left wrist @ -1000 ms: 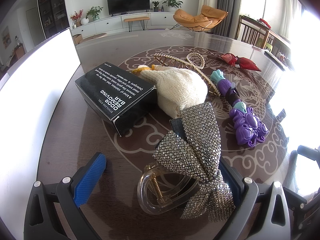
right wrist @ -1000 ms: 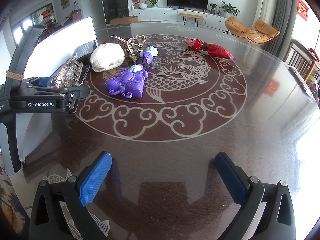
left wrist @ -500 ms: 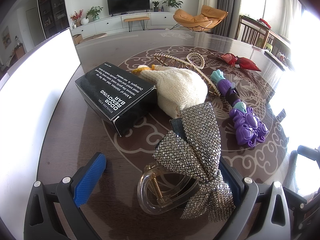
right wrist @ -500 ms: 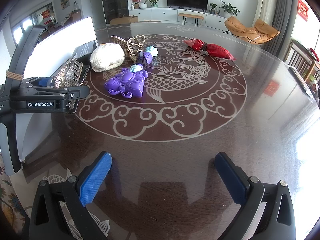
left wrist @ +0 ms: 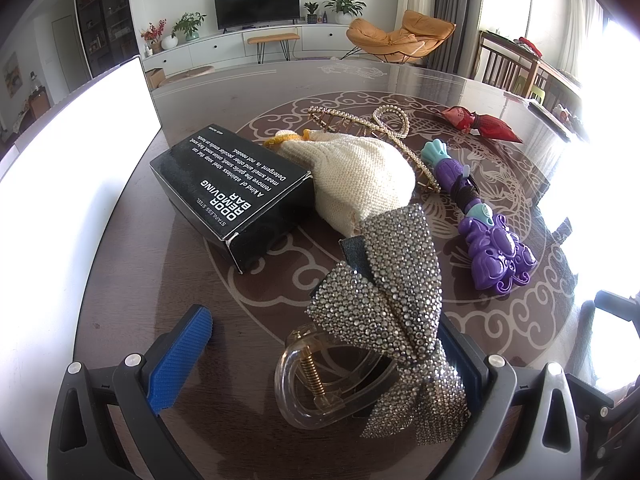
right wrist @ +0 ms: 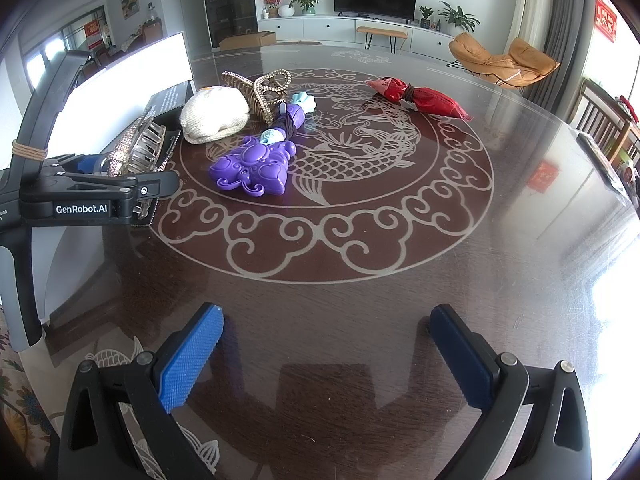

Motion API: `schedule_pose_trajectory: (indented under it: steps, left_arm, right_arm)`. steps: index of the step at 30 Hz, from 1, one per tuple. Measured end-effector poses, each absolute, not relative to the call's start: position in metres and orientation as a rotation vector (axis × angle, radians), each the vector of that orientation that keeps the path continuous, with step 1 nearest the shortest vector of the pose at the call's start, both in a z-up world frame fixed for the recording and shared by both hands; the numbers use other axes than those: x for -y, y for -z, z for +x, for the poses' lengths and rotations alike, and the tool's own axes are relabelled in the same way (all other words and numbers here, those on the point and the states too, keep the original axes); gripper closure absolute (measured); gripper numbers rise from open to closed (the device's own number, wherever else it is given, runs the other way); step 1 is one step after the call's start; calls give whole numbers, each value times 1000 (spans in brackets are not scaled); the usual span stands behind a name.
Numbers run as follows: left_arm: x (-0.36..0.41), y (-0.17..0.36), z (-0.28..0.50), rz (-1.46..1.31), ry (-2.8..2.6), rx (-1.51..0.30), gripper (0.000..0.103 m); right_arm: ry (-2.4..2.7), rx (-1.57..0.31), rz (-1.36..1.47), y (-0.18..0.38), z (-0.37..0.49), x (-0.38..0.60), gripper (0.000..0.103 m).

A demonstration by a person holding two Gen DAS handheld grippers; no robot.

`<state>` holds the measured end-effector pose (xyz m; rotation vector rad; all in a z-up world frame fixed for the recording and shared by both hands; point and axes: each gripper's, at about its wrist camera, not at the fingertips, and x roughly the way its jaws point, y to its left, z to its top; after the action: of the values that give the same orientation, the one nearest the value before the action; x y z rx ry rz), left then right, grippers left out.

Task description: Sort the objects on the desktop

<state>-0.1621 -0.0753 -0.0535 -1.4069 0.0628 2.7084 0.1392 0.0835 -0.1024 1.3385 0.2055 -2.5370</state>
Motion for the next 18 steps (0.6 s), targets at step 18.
schedule_pose_trajectory:
  steps: [18]
  left_arm:
    - [75, 53, -162, -1407, -2708, -63, 0]
  right_arm:
    - [2537, -206, 1338, 102, 139, -84, 0]
